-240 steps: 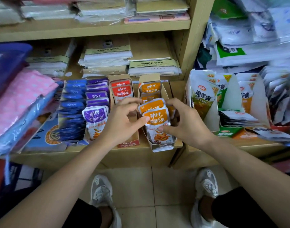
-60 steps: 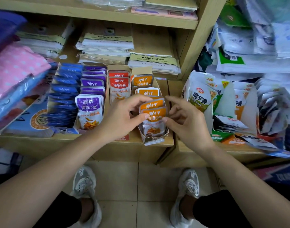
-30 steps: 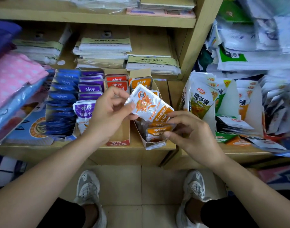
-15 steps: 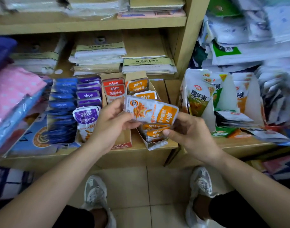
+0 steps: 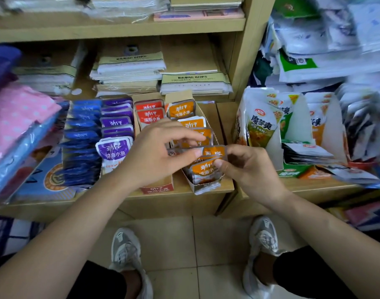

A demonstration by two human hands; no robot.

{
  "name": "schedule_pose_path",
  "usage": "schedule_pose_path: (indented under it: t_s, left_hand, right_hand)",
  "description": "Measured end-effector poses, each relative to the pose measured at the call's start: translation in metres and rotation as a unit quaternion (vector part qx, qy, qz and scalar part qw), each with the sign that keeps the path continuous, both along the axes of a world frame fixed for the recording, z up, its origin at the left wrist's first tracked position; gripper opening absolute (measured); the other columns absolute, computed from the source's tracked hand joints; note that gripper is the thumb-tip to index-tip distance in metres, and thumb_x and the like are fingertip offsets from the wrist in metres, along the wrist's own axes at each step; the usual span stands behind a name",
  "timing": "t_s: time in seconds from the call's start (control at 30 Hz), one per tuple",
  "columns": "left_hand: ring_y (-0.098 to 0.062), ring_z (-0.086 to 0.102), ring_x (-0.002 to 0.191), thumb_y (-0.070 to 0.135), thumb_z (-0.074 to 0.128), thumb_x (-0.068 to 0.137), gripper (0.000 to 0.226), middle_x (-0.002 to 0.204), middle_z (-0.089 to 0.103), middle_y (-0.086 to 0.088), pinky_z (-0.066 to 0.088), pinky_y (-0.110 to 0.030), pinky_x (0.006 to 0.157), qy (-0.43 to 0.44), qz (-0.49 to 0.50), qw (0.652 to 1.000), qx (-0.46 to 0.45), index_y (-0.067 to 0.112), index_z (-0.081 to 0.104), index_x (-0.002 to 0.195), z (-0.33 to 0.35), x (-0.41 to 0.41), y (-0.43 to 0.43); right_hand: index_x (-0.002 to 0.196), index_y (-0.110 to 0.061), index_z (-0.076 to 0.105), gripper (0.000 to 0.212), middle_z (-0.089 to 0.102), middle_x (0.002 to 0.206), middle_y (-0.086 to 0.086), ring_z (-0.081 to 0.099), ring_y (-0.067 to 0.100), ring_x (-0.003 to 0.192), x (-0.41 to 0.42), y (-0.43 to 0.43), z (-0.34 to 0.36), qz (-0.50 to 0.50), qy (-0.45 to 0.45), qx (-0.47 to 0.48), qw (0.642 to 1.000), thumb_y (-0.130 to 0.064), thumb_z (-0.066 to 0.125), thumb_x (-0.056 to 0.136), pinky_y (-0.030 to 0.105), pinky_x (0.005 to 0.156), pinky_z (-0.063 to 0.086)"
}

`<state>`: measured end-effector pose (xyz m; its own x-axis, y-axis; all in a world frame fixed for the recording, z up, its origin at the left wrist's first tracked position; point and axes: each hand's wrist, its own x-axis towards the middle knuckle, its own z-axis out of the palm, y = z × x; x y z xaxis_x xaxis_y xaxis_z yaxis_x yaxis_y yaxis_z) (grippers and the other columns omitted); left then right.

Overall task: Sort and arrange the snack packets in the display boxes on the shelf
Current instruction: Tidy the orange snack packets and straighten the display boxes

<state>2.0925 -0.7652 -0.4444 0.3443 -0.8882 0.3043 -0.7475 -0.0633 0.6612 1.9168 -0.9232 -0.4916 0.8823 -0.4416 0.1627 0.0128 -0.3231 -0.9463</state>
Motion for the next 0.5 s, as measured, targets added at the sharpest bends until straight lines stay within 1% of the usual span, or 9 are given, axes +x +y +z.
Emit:
schedule_pose_path:
  t_s: [0.07, 0.1, 0.13, 0.2, 0.27, 0.33, 0.4, 0.47, 0.5]
  left_hand:
    - [-0.013, 0.064, 0.082, 0.040, 0.068, 0.090, 0.022, 0.089, 0.067, 0.020, 0.056, -0.043, 0.068, -0.036, -0.016, 0.999, 0.024, 0.032, 0.076, 0.109, 0.003, -0.003, -0.007]
    - [-0.011, 0.063, 0.077, 0.037, 0.069, 0.091, 0.019, 0.085, 0.065, 0.021, 0.055, -0.042, 0.064, -0.041, -0.018, 0.999, 0.026, 0.031, 0.077, 0.107, 0.004, -0.003, -0.009]
    - [-0.009, 0.061, 0.074, 0.034, 0.070, 0.092, 0.016, 0.083, 0.063, 0.023, 0.053, -0.039, 0.062, -0.043, -0.015, 0.999, 0.023, 0.029, 0.078, 0.104, 0.004, -0.001, -0.010]
    - [-0.008, 0.060, 0.074, 0.029, 0.070, 0.093, 0.011, 0.083, 0.064, 0.022, 0.048, -0.031, 0.062, -0.032, 0.002, 0.999, -0.003, 0.027, 0.077, 0.100, 0.006, 0.006, -0.009]
    - [-0.007, 0.064, 0.077, 0.022, 0.070, 0.093, 0.005, 0.086, 0.067, 0.018, 0.047, -0.023, 0.064, 0.007, 0.034, 0.998, -0.055, 0.024, 0.073, 0.096, 0.010, 0.013, -0.007]
    - [-0.005, 0.067, 0.079, 0.015, 0.071, 0.092, 0.007, 0.086, 0.070, 0.014, 0.052, -0.021, 0.065, 0.061, 0.070, 0.990, -0.106, 0.021, 0.069, 0.095, 0.015, 0.016, -0.004]
    - [-0.004, 0.070, 0.077, 0.010, 0.071, 0.091, 0.012, 0.087, 0.071, 0.011, 0.055, -0.019, 0.065, 0.093, 0.089, 0.982, -0.138, 0.022, 0.067, 0.092, 0.016, 0.014, -0.002]
    - [-0.008, 0.073, 0.075, 0.008, 0.071, 0.091, 0.015, 0.087, 0.073, 0.007, 0.058, -0.022, 0.062, 0.124, 0.092, 0.978, -0.143, 0.022, 0.065, 0.088, 0.013, 0.010, -0.003]
    - [-0.011, 0.074, 0.076, 0.008, 0.071, 0.090, 0.013, 0.087, 0.074, 0.004, 0.060, -0.024, 0.061, 0.146, 0.087, 0.977, -0.132, 0.019, 0.065, 0.087, 0.010, 0.008, -0.003]
  right_hand:
    - [0.102, -0.008, 0.075, 0.012, 0.077, 0.095, 0.003, 0.073, 0.019, 0.092, 0.001, 0.000, 0.000, 0.000, -0.003, -0.003, 1.000, -0.013, 0.068, 0.093, 0.042, 0.080, 0.061]
    - [0.103, -0.009, 0.075, 0.012, 0.077, 0.095, 0.003, 0.073, 0.018, 0.091, 0.002, 0.001, 0.000, -0.001, -0.006, -0.001, 1.000, -0.013, 0.068, 0.093, 0.041, 0.080, 0.061]
    - [0.105, -0.011, 0.074, 0.014, 0.077, 0.096, 0.001, 0.073, 0.017, 0.092, 0.002, 0.001, 0.000, -0.001, -0.007, 0.001, 1.000, -0.013, 0.068, 0.093, 0.039, 0.080, 0.061]
    - [0.115, -0.013, 0.071, 0.022, 0.076, 0.100, -0.002, 0.072, 0.016, 0.092, 0.002, 0.001, -0.002, -0.008, -0.001, -0.003, 1.000, -0.014, 0.070, 0.092, 0.036, 0.080, 0.061]
    - [0.124, -0.016, 0.066, 0.035, 0.074, 0.105, -0.005, 0.070, 0.016, 0.092, 0.001, -0.001, -0.004, -0.023, 0.012, -0.007, 1.000, -0.015, 0.073, 0.090, 0.035, 0.080, 0.059]
    - [0.129, -0.022, 0.062, 0.044, 0.073, 0.108, -0.006, 0.068, 0.014, 0.088, 0.001, -0.003, -0.004, -0.029, 0.015, 0.000, 0.999, -0.016, 0.076, 0.088, 0.030, 0.078, 0.057]
    - [0.132, -0.028, 0.058, 0.051, 0.071, 0.112, -0.006, 0.067, 0.015, 0.085, 0.001, -0.002, -0.003, -0.025, 0.013, 0.012, 1.000, -0.017, 0.077, 0.086, 0.025, 0.075, 0.054]
    - [0.137, -0.028, 0.053, 0.058, 0.068, 0.116, -0.007, 0.067, 0.016, 0.086, 0.001, -0.001, -0.001, -0.031, 0.014, 0.018, 0.999, -0.017, 0.078, 0.085, 0.024, 0.073, 0.055]
    - [0.140, -0.025, 0.050, 0.062, 0.066, 0.118, -0.007, 0.068, 0.017, 0.086, 0.001, -0.001, 0.000, -0.035, 0.017, 0.021, 0.999, -0.017, 0.078, 0.085, 0.025, 0.073, 0.056]
